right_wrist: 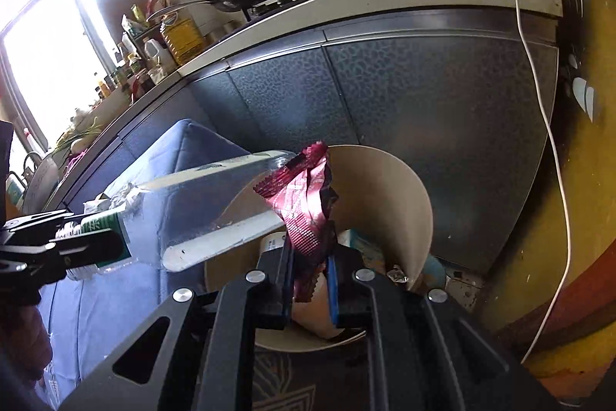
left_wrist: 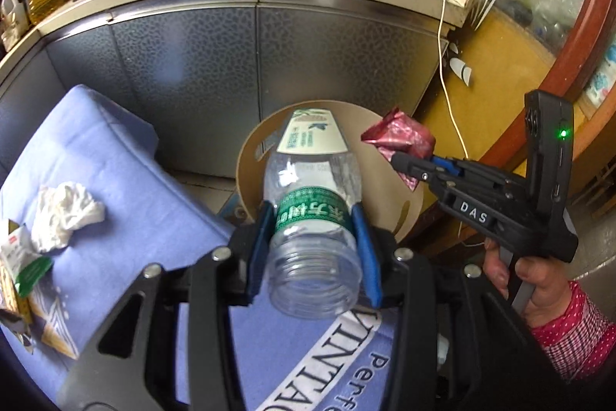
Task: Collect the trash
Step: 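Carry the bottle and red wrapper to the beige bin and release both, then move both open grippers back over the table toward the remaining wrappers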
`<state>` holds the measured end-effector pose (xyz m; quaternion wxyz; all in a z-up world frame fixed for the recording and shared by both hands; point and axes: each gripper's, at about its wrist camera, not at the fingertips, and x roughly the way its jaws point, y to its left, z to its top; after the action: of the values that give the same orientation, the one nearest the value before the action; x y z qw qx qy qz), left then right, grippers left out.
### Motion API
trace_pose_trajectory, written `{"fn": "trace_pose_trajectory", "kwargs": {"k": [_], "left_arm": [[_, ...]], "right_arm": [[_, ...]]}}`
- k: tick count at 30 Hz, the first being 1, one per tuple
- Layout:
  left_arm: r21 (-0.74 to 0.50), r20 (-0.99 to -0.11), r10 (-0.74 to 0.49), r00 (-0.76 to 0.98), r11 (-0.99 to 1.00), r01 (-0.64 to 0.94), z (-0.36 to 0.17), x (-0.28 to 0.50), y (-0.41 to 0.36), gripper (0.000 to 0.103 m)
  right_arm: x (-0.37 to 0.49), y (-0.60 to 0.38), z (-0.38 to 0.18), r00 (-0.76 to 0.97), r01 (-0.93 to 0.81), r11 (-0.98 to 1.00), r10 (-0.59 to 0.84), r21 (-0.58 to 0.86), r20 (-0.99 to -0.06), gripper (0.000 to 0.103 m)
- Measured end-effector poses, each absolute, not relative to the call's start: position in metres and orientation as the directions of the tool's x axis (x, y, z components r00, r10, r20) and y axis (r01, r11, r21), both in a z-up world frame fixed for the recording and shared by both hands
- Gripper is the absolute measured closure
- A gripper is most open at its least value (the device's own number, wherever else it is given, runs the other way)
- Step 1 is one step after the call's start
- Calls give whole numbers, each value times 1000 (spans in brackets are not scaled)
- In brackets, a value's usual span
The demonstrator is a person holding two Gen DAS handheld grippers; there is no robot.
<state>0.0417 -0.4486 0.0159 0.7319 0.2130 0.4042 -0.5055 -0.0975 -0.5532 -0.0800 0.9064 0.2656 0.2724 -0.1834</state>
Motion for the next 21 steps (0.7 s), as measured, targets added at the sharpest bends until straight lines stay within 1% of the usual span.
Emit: {"fn": "trace_pose_trajectory", "kwargs": {"k": [4,5,6,7,8,9,10,11,21], "left_arm": [[-54,-834,-524,177,395,917,-1,45,-479,64],[-40,-838,-513,185,396,917,-5,46,-486,63],[-22,-841,-503,199,399,917,-8,46,-492,61],[-1,-841,-495,220,407,914,-8,47,-496,48],[12,-833,-498,239,416,909,-7,47,-499,34],[15,-821,-511,253,425,905,-4,48,-500,32],[8,-812,-524,257,431,902,0,49,-499,32],[-2,-808,-531,254,434,901,3,50,-498,32],[-22,-770,-560,306,502,864,21,54,-453,32]], "right_arm": [[-91,-568,-92,779,487,770,-168,413,-604,89],[-88,-570,-95,776,487,764,-156,423,-611,87],[-86,-573,-98,775,485,758,-141,436,-616,84],[-85,-576,-102,772,488,752,-136,443,-621,80],[-84,-577,-105,769,495,747,-138,444,-624,67],[-84,-577,-106,768,501,743,-146,443,-623,49],[-86,-577,-107,771,508,739,-161,442,-616,42],[-88,-576,-107,778,510,736,-174,445,-604,38],[-98,-568,-98,809,500,718,-188,483,-557,38]]}}
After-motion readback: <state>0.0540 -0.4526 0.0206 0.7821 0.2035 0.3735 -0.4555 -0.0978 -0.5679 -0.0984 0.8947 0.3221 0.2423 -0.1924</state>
